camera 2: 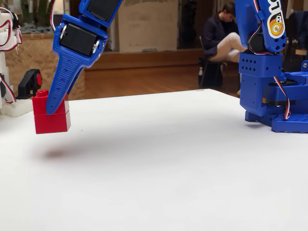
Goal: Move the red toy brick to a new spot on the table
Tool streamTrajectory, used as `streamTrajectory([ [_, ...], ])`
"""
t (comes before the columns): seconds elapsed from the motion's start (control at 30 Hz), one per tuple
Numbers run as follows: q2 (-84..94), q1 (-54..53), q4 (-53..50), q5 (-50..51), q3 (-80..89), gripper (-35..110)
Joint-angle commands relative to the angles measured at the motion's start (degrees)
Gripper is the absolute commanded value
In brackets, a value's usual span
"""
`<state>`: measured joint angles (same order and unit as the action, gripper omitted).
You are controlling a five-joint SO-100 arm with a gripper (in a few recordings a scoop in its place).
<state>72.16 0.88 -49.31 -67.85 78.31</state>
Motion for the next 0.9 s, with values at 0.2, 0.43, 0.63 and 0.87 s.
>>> streamTrajectory([
  [0.2, -5.9, 3.2, -3.0, 7.0, -15.3, 2],
  [0.43, -12.5, 5.1, -5.0, 12.3, -23.2, 1],
  [0.63, -18.5, 5.7, -5.9, 14.5, -31.3, 1],
  [0.87, -23.6, 5.4, -6.9, 14.9, -37.9, 3],
])
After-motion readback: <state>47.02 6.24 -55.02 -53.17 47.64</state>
